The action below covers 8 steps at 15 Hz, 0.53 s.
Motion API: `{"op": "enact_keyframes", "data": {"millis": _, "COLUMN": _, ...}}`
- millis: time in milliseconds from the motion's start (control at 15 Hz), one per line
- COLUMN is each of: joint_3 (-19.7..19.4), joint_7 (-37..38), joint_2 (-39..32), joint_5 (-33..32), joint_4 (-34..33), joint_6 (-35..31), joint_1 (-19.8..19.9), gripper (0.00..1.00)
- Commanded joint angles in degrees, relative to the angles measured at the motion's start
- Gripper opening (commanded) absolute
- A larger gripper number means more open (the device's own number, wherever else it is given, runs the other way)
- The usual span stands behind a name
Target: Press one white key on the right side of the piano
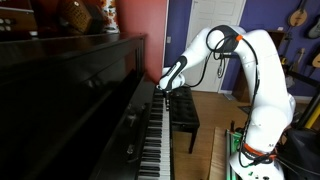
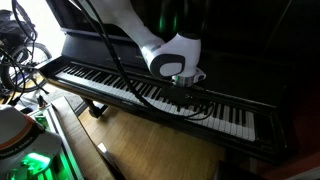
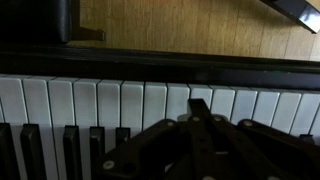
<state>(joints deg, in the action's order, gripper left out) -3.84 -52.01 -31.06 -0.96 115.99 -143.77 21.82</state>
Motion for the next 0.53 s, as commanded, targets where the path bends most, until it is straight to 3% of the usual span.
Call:
{"op": "enact_keyframes", "data": {"millis": 0, "joint_3": 1.3, "joint_7": -2.9, "joint_2": -2.4, "joint_5": 1.6, "joint_4": -1.9, "joint_6": -1.4, "joint_1": 2.3, "gripper": 0.00}}
{"op": "enact_keyframes", "data": {"millis": 467, "joint_3": 2.5, "joint_7": -5.0, "joint_2": -4.0, "joint_5": 3.2, "joint_4": -3.4, "joint_6": -2.7, "joint_1": 4.1, "gripper": 0.00}}
